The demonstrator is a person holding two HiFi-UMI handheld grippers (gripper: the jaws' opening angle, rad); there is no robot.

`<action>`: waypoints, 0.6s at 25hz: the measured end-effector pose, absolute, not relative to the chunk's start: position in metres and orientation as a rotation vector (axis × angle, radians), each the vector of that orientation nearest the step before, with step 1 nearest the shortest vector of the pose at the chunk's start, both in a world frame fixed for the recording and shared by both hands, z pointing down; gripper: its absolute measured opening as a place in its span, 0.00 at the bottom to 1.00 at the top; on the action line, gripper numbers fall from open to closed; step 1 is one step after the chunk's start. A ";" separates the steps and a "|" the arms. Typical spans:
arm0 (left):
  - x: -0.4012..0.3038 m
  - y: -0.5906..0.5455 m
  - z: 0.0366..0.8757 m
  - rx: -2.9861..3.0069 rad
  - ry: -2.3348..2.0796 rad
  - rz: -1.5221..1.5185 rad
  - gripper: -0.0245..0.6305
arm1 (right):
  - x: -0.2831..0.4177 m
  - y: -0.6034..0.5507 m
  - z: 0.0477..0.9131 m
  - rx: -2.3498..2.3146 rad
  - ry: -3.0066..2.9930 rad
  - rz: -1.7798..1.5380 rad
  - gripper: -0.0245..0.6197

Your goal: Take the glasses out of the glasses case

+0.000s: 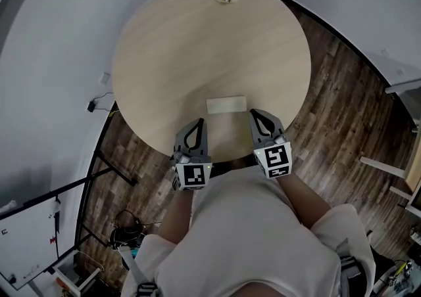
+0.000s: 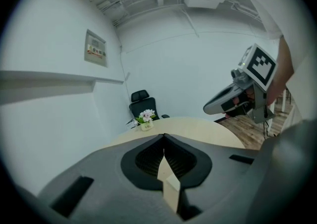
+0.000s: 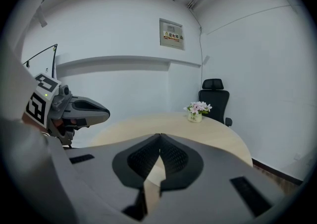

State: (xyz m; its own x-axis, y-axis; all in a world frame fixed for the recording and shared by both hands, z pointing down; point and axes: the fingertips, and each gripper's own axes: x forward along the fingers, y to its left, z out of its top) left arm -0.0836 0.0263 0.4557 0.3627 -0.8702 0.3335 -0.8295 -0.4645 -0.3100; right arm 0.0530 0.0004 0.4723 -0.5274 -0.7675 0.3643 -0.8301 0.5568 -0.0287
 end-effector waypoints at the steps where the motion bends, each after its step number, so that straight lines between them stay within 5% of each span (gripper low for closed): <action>1: -0.079 0.027 0.458 -2.503 1.521 -0.742 0.05 | 0.054 0.000 0.474 1.316 -2.485 0.287 0.06; 15: -0.055 0.038 0.517 -2.306 0.922 -1.274 0.05 | 0.049 0.001 0.483 1.285 -2.482 0.341 0.06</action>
State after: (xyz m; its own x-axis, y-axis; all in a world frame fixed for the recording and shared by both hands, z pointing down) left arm -0.0549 0.0376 0.5168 0.3847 -0.6860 0.6176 -0.3721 -0.7276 -0.5763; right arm 0.0491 0.0009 0.4834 -0.5417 -0.7446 0.3899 -0.8223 0.5657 -0.0621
